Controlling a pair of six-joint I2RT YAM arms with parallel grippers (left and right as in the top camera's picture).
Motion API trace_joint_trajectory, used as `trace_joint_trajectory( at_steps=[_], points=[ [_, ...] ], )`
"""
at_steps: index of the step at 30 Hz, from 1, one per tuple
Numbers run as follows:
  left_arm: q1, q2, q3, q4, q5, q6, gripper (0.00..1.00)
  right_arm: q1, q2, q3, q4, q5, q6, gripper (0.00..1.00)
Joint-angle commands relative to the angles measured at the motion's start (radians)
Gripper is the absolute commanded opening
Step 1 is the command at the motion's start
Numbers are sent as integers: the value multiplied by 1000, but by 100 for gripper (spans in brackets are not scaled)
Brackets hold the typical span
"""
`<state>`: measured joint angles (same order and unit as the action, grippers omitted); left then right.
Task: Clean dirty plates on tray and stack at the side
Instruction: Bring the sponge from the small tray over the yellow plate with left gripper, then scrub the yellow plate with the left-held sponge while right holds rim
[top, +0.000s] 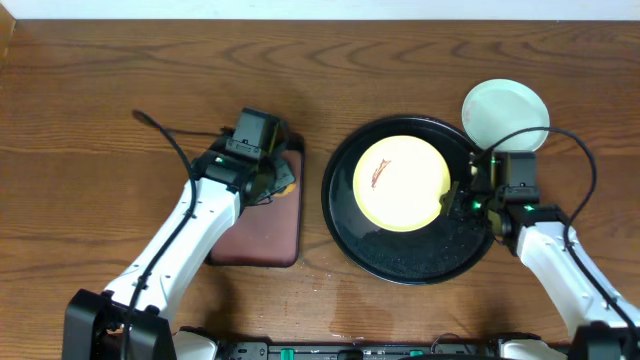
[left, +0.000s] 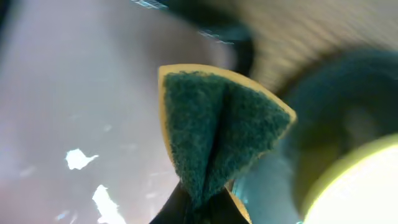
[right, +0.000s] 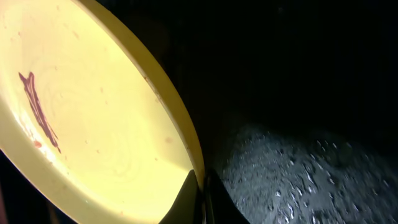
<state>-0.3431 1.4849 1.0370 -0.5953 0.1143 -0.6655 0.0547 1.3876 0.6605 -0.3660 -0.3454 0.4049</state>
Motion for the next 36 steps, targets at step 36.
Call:
trace_joint_trajectory(
  at_steps=[36],
  points=[
    [-451, 344, -4, 678, 53, -388, 7, 78, 343, 174, -99, 64, -39, 1]
  ],
)
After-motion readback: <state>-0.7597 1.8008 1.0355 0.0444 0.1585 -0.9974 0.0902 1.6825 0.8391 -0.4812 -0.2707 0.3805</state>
